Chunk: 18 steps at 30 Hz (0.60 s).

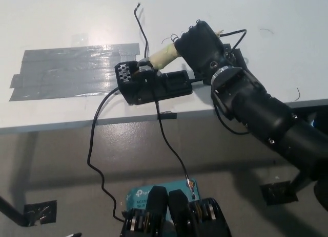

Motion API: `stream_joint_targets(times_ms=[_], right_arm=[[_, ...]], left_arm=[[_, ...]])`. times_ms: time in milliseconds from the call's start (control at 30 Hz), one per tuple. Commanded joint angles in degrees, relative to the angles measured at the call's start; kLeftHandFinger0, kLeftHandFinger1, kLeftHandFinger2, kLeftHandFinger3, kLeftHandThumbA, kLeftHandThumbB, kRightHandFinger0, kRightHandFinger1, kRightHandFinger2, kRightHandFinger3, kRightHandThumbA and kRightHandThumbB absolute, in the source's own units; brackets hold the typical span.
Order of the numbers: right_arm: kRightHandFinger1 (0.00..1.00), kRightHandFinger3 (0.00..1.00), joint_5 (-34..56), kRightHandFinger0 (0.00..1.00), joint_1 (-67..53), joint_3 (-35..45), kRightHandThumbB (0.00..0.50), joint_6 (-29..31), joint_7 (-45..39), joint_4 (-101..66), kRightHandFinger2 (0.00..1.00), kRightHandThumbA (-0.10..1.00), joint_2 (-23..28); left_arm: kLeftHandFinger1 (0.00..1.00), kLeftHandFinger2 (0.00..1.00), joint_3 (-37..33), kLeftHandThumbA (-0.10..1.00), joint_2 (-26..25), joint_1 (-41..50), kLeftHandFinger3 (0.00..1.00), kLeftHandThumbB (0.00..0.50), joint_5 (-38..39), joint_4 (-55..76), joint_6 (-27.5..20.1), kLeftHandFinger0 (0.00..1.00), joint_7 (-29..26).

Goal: The robot uses its right hand to grab the soldering gun kept on the middle of the table and pulls it out of its base and keep it on the right side of the base

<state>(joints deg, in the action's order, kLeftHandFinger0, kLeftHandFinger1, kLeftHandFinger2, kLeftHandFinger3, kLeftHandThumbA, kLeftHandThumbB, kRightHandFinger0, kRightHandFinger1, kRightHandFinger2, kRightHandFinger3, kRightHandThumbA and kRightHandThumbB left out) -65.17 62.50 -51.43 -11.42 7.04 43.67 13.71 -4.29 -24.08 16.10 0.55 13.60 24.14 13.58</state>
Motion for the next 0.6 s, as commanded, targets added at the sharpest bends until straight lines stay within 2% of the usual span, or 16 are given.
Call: stream_joint_targets(times_ms=[0,67,100,133,167,200,233,267,300,333,367,433,467,500,533,567], right_arm=[[0.03,0.22,0.39,0.0,2.41,3.14,0.138,7.27,16.2,3.92,0.33,-0.1,3.47],[0.0,0.18,-0.36,0.0,2.98,2.79,0.129,7.44,17.22,4.38,0.34,-0.1,3.72],[0.0,0.13,0.04,0.0,3.24,3.09,0.142,8.14,17.45,4.48,0.3,-0.1,3.88],[0.0,0.1,0.64,0.0,3.63,3.61,0.114,9.09,17.33,4.17,0.27,-0.1,4.39],[0.0,0.09,1.01,0.0,3.81,3.98,0.119,9.71,18.05,4.18,0.25,-0.1,4.66],[0.0,0.12,1.48,0.0,4.07,4.66,0.13,11.2,20.0,4.77,0.21,-0.1,4.97],[0.0,0.24,1.66,0.0,4.28,4.92,0.117,12.02,20.3,4.85,0.19,-0.1,5.34],[0.0,0.34,1.19,0.0,4.59,4.99,0.112,11.76,19.43,4.61,0.14,-0.1,5.75],[0.0,0.37,1.04,0.0,4.67,5.04,0.11,11.76,19.42,4.69,0.09,-0.1,5.79],[0.0,0.51,0.89,0.0,4.89,5.21,0.111,12.25,19.15,4.5,0.1,-0.09,6.13],[0.0,0.48,0.18,0.0,5.41,5.22,0.161,12.75,19.36,4.15,0.11,-0.05,6.85],[0.0,0.45,0.8,0.0,6.14,5.97,0.177,14.41,19.22,4.55,0.07,-0.1,7.36],[0.0,0.44,0.33,0.0,6.71,6.01,0.184,14.24,18.37,4.53,0.01,-0.1,7.82],[0.0,0.38,-0.16,0.0,7.07,6.16,0.207,14.0,18.77,4.58,0.0,-0.1,8.22],[0.0,0.36,-0.72,0.0,7.4,6.36,0.213,13.67,19.52,4.57,0.0,-0.1,8.73],[0.0,0.34,-0.32,0.0,7.59,7.07,0.199,13.6,17.96,3.86,0.06,-0.1,9.44]], left_arm=[[0.34,0.47,-0.38,0.75,-2.45,0.2,0.89,0.299,-2.14,0.82,0.16,0.25,0.96],[0.33,0.45,-0.18,0.73,-2.52,0.34,0.87,0.293,-1.93,0.85,0.2,0.24,1.03],[0.33,0.45,-0.21,0.73,-2.53,0.37,0.86,0.276,-2.1,0.81,0.23,0.24,0.95],[0.33,0.46,-0.25,0.73,-2.5,0.37,0.87,0.28,-2.34,0.82,0.45,0.24,0.79],[0.31,0.46,-0.21,0.73,-2.4,0.38,0.88,0.282,-2.31,0.78,0.57,0.21,0.73],[0.3,0.46,-0.12,0.73,-2.24,0.42,0.88,0.291,-2.22,0.66,0.56,0.2,0.74],[0.3,0.46,-0.13,0.73,-2.25,0.44,0.88,0.299,-2.28,0.56,0.46,0.2,0.76],[0.29,0.45,-0.14,0.74,-2.26,0.51,0.89,0.304,-2.36,0.49,0.51,0.2,0.82],[0.29,0.45,-0.11,0.74,-2.29,0.53,0.89,0.304,-2.37,0.46,0.5,0.2,0.86],[0.29,0.46,-0.28,0.75,-2.49,0.58,0.88,0.311,-2.78,0.57,0.38,0.21,0.92],[0.3,0.47,-0.37,0.76,-2.61,0.61,0.88,0.306,-2.99,0.85,0.68,0.22,0.99],[0.31,0.47,-0.18,0.75,-2.73,0.72,0.86,0.295,-2.78,0.9,0.68,0.22,1.08],[0.31,0.47,-0.08,0.74,-2.74,0.74,0.86,0.289,-2.66,0.77,0.68,0.22,1.14],[0.3,0.45,-0.09,0.74,-2.81,0.67,0.82,0.287,-2.67,0.61,0.58,0.21,1.19],[0.3,0.45,-0.19,0.74,-2.89,0.54,0.81,0.287,-2.73,0.29,0.2,0.2,1.25],[0.31,0.47,-0.2,0.75,-2.93,0.47,0.84,0.302,-2.71,0.35,0.45,0.22,1.28]])
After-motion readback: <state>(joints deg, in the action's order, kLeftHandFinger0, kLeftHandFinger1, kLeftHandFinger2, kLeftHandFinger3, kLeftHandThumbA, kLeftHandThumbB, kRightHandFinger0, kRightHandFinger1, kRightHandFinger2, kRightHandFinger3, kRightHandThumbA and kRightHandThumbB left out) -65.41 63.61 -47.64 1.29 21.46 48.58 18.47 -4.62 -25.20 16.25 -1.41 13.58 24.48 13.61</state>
